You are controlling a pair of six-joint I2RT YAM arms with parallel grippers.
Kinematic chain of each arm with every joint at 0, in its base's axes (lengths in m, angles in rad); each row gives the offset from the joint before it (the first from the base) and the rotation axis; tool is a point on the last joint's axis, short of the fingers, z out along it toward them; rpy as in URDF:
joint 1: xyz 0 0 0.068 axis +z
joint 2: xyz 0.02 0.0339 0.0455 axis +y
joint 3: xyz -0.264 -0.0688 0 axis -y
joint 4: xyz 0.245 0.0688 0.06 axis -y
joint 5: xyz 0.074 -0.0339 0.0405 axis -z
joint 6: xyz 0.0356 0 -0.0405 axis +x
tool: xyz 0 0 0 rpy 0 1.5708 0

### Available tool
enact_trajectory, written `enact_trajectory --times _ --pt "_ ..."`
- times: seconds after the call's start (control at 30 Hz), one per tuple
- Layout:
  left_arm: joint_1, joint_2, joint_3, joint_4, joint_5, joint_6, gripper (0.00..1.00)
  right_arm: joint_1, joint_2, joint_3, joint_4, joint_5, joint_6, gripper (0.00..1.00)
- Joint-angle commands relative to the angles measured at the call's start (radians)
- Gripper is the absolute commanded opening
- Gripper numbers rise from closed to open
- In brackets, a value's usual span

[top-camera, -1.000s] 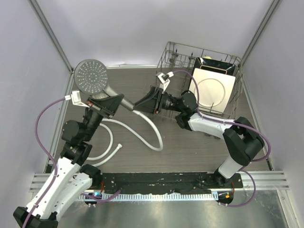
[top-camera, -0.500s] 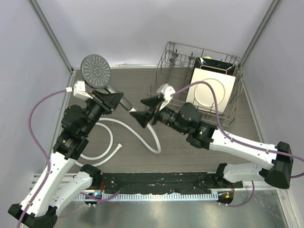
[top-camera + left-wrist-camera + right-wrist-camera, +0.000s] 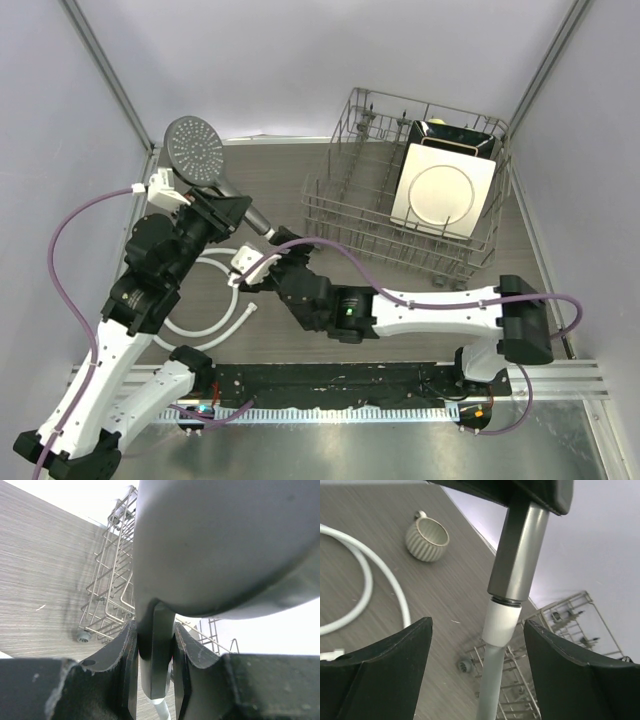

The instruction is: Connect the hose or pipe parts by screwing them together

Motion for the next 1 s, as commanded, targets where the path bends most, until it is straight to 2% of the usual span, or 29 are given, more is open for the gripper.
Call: enact_trajectory --times 0.0,0.1,0.2,0.23,0.3,0.33,0.4,0.53,0.6,0.67,0.7,0.77,0.83,0.97 --pt "0.001 -0.023 0.046 0.030 -0.034 0.016 0.00 0.020 0.072 0.116 0.033 0.199 -0.140 0.79" --pt "-0.001 -0.027 0.045 0.017 -0.034 0.007 0.00 0.025 0.123 0.160 0.046 0.222 -0.167 0.74" --pt "0.001 -0.038 0.040 0.002 -0.040 -0.001 0.00 0.029 0.141 0.173 0.078 0.233 -0.184 0.51" --pt "-0.001 -0.041 0.037 -0.004 -0.042 -0.006 0.00 0.029 0.147 0.175 0.086 0.239 -0.184 0.37" --pt "-0.001 -0.047 0.035 -0.013 -0.042 -0.009 0.00 0.029 0.151 0.173 0.115 0.250 -0.183 0.26" --pt "0.001 -0.049 0.035 -0.015 -0.040 -0.009 0.00 0.028 0.144 0.172 0.121 0.241 -0.177 0.13" --pt "-0.001 -0.052 0.032 -0.009 -0.022 -0.007 0.00 0.025 0.131 0.170 0.100 0.207 -0.120 0.03" --pt "-0.001 -0.066 -0.009 0.037 0.035 -0.015 0.00 -0.024 0.057 0.141 0.030 0.054 0.058 0.01" --pt "-0.001 -0.089 -0.056 0.091 0.056 -0.030 0.00 -0.055 -0.003 0.115 0.002 -0.084 0.177 0.01" --pt "-0.001 -0.102 -0.084 0.126 0.073 -0.042 0.00 -0.133 -0.079 0.066 -0.016 -0.196 0.283 0.01" --pt "0.001 -0.118 -0.106 0.158 0.073 -0.045 0.00 -0.170 -0.105 0.042 -0.009 -0.330 0.375 0.01" --pt "-0.001 -0.135 -0.127 0.197 0.122 -0.047 0.00 -0.265 -0.158 -0.040 0.044 -0.449 0.454 0.01" --pt "0.001 -0.158 -0.172 0.298 0.156 -0.050 0.00 -0.337 -0.201 -0.083 0.059 -0.594 0.540 0.01" --pt "-0.001 -0.159 -0.254 0.514 0.283 -0.081 0.00 -0.397 -0.207 -0.090 0.059 -0.799 0.619 0.01"
